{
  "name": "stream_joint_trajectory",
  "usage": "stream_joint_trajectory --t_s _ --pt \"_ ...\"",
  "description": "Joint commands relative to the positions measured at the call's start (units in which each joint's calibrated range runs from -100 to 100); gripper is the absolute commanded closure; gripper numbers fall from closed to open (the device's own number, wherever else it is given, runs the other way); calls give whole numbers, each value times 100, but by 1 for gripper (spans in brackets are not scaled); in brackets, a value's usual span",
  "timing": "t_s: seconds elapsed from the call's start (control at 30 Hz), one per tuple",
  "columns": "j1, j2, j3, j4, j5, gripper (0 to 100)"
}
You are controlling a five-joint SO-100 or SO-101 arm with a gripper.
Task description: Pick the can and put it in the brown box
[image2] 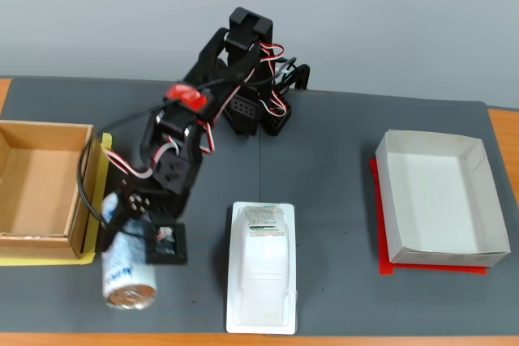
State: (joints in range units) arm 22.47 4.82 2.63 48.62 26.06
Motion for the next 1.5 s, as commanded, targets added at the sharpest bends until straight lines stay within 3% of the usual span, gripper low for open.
stream_joint_trajectory --t_s 0.0,0.23,0.53,1.47 --pt "466 -486 -643 13 323 89" --pt "1433 -571 -1123 -5 792 89" --pt "2075 -317 -1267 -100 782 89" --pt "2546 1428 -2073 -308 828 86"
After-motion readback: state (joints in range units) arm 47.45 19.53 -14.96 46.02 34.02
